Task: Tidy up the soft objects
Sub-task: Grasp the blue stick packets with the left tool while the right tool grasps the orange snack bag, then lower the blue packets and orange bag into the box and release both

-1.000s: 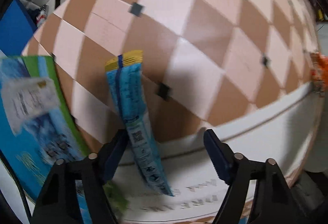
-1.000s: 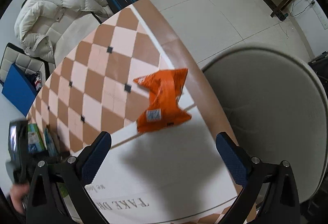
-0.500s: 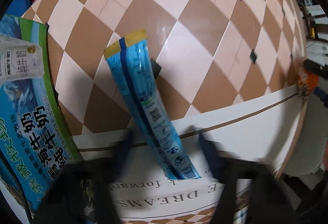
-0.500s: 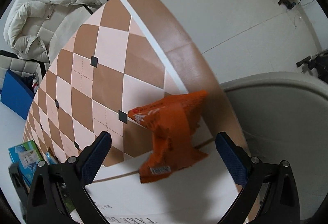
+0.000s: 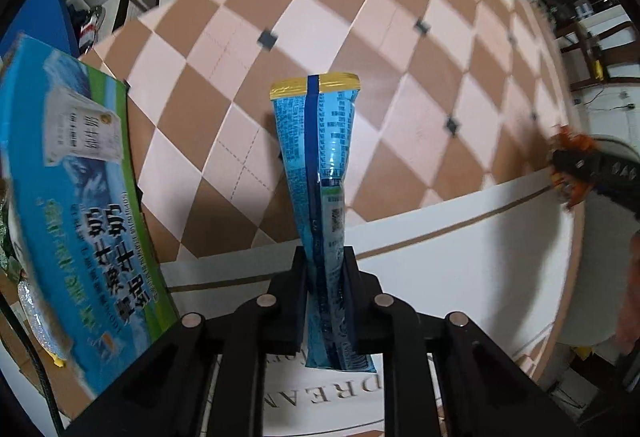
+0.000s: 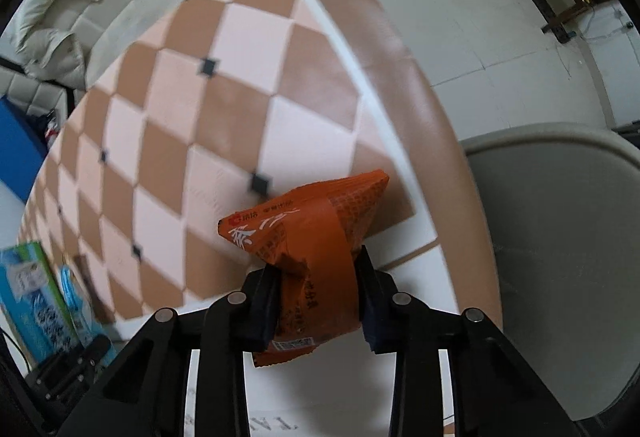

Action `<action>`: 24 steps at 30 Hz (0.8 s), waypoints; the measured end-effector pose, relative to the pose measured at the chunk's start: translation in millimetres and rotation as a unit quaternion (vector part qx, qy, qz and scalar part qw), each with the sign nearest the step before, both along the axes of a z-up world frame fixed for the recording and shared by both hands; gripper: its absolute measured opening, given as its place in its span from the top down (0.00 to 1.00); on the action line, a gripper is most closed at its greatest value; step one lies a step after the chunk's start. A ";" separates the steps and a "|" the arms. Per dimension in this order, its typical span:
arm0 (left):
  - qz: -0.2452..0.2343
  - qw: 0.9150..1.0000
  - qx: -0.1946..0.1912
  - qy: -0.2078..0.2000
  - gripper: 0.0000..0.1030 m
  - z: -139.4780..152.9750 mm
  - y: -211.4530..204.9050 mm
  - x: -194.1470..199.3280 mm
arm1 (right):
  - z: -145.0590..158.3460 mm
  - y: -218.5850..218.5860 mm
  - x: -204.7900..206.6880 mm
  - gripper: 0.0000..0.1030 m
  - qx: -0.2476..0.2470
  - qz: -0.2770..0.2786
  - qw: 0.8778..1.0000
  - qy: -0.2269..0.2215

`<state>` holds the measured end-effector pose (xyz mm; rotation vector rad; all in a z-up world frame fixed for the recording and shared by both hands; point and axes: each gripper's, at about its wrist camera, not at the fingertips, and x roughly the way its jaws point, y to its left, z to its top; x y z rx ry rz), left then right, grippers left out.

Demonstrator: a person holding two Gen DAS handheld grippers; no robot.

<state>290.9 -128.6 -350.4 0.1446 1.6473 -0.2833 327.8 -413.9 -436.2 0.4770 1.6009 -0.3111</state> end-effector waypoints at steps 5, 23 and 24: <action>0.004 0.999 -0.041 -0.027 0.88 45.0 9.0 -8.2 | 31.8 34.8 -9.0 0.67 0.028 0.024 0.999 -0.033; 0.091 0.990 -0.095 -0.043 0.88 126.1 197.1 27.2 | 194.1 260.5 -75.0 0.67 0.146 0.140 0.967 -0.156; 0.097 0.990 -0.092 -0.038 0.88 123.5 203.7 32.8 | 193.2 280.4 -76.4 0.67 0.157 0.141 0.965 -0.156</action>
